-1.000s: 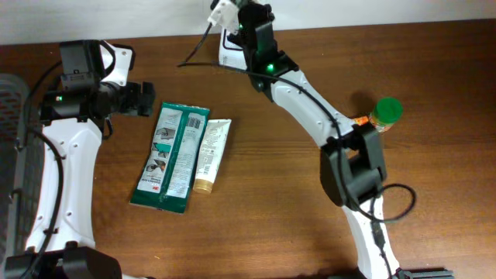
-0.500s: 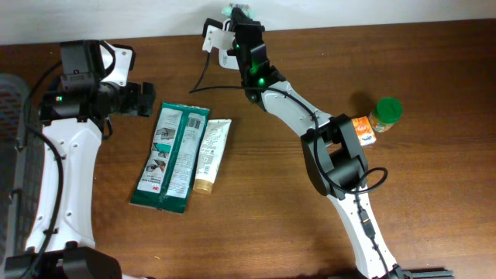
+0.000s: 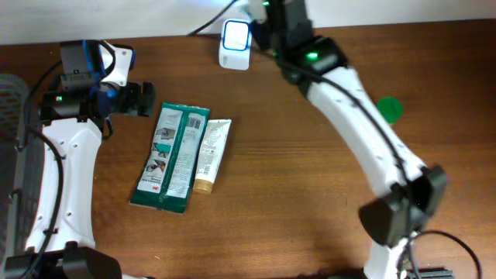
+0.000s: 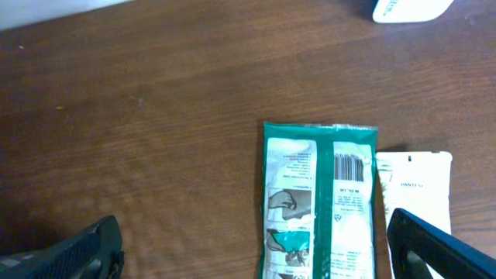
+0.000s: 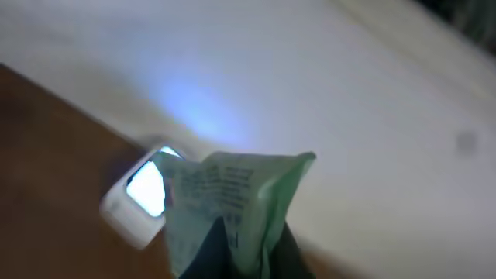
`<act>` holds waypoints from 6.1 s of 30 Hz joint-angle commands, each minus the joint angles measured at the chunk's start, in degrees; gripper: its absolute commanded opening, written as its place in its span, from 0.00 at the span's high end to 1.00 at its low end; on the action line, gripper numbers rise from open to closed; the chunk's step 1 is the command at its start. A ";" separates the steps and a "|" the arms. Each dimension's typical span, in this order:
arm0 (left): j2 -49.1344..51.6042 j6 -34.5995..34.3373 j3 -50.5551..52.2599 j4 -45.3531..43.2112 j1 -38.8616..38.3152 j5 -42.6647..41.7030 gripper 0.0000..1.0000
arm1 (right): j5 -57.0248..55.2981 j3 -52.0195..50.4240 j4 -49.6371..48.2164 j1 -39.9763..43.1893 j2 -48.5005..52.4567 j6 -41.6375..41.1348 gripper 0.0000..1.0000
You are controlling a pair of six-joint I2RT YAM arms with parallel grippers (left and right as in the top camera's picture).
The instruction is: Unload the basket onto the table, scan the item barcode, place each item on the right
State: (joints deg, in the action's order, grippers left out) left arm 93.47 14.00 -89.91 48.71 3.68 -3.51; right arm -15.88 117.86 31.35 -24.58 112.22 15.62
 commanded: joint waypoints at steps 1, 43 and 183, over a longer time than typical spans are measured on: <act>-0.22 0.90 -0.24 0.00 0.24 -0.79 0.01 | 6.29 0.17 10.10 5.03 -7.85 -19.52 0.96; -0.22 0.90 -0.24 0.00 0.24 -0.79 0.01 | 37.44 -24.65 -1.64 4.81 0.11 -41.75 0.02; -0.22 0.90 -0.24 -0.02 0.24 -0.79 0.01 | 35.89 -33.83 23.23 9.97 9.66 -36.30 0.87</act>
State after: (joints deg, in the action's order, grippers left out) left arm 93.45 14.00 -89.89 48.73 3.68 -3.66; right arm 17.93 83.59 51.09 -14.96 120.62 -22.72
